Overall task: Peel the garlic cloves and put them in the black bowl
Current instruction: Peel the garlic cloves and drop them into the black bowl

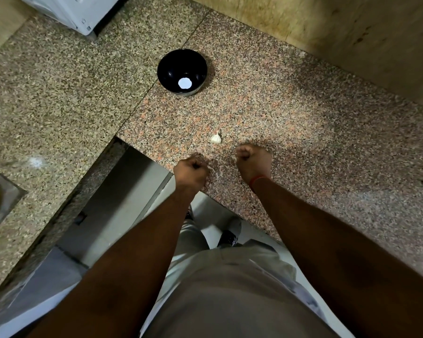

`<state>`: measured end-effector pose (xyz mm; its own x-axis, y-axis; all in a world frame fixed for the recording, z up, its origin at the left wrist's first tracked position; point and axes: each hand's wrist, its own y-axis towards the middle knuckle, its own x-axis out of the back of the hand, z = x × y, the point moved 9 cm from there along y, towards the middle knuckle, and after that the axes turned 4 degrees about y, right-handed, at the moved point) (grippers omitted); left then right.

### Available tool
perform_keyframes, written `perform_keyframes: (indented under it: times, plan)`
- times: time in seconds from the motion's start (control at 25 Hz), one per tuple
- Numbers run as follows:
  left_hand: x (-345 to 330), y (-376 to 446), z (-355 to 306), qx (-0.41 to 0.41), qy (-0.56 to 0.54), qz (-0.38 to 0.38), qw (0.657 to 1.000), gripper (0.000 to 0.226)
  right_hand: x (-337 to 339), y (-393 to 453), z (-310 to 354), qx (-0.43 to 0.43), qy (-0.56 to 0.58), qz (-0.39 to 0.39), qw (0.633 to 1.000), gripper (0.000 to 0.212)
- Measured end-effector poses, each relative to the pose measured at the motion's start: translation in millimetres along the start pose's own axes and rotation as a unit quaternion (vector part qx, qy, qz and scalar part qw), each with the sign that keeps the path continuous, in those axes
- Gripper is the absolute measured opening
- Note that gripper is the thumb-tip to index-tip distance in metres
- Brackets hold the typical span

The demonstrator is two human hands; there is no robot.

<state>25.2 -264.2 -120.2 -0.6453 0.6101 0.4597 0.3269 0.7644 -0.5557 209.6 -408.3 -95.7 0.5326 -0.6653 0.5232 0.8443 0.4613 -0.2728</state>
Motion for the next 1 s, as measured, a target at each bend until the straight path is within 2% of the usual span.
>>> perform_keyframes:
  times: [0.2,0.32,0.48,0.68,0.84,1.0]
  plan:
    - [6,-3,15,0.06,-0.113,0.006,0.992,0.008,-5,-27,3,0.036,-0.027,0.005,0.999,0.032]
    - [7,-3,17,0.054,-0.093,0.011,0.994,0.011,-6,-37,-2,0.053,-0.03,-0.014,0.998,0.028]
    - [4,0,17,0.046,-0.083,0.014,0.995,0.015,0,-30,-12,0.012,-0.021,-0.067,0.997,0.019]
    - [-8,3,16,0.027,-0.071,0.026,0.997,0.017,-7,-9,-7,0.0,-0.075,-0.002,0.997,0.023]
    - [-9,5,15,0.016,-0.03,0.007,0.999,0.02,-14,-3,-1,0.029,-0.128,0.02,0.991,0.007]
    - [-9,6,15,0.011,-0.018,0.009,1.0,0.014,-11,-5,-8,0.021,-0.072,0.028,0.997,0.011]
